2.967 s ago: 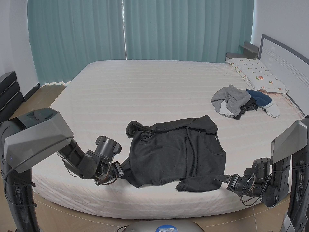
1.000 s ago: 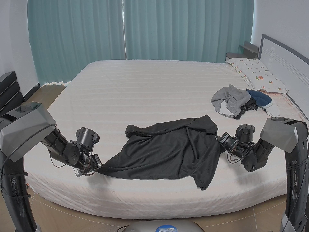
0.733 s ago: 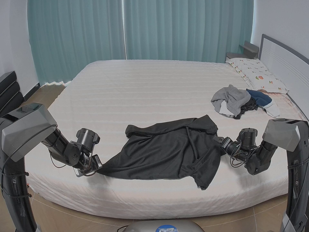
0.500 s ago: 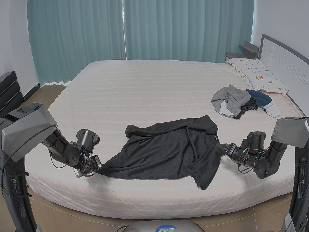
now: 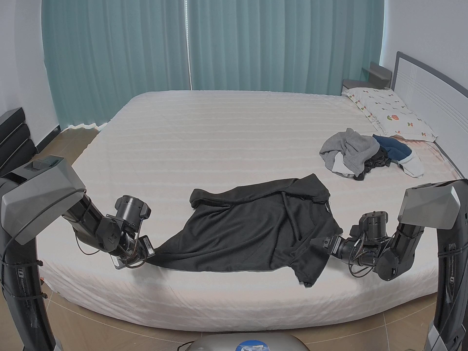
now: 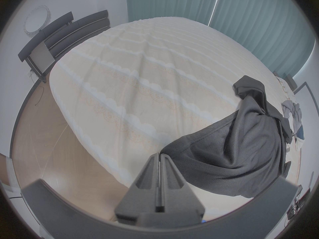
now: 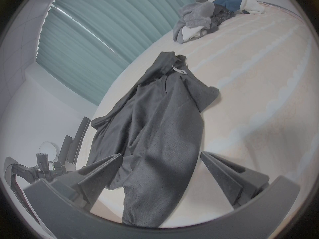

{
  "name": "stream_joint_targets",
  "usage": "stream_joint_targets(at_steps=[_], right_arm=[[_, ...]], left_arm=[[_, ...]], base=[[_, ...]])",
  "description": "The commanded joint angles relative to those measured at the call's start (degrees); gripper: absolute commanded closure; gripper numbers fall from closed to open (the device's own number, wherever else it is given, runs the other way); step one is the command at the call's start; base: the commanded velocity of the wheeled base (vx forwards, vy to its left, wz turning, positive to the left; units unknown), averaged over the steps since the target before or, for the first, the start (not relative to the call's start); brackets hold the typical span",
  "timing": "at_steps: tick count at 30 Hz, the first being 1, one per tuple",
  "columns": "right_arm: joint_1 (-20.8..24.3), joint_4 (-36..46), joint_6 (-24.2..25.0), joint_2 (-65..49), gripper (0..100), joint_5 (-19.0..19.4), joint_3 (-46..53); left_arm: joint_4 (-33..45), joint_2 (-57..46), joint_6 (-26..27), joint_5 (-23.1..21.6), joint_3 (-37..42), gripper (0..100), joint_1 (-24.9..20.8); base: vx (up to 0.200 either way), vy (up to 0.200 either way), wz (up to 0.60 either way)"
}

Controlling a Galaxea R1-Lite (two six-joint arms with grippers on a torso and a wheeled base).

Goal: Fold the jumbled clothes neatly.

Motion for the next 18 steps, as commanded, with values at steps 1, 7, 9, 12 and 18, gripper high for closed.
stream_joint_targets(at_steps=[1, 7, 9, 12, 18], right_arm=[[0.6, 2.2, -0.4, 0.8, 0, -0.1, -1.1], [0.7, 4.6, -2.7, 0.4, 100, -1.6, -1.1], [0.6, 4.6, -2.8, 0.0, 100, -2.9, -0.4], [-0.1, 4.6, -2.9, -2.0, 100, -3.1, 2.5], [-3.2, 4.2, -3.9, -9.9, 100, -2.4, 9.8]], left_arm=[[0.0, -0.1, 0.0, 0.0, 0.1, 100, -0.1], [0.1, -0.1, 0.1, -0.1, 0.3, 100, -0.1], [0.2, -0.1, 0.1, -0.1, 0.3, 100, -0.1], [0.4, -0.3, 0.2, -0.2, 0.4, 100, -0.1], [0.7, -1.5, 1.2, -0.4, 2.1, 100, -0.5]], base=[[0.000, 0.000, 0.00], [0.000, 0.000, 0.00], [0.000, 0.000, 0.00], [0.000, 0.000, 0.00], [0.000, 0.000, 0.00]])
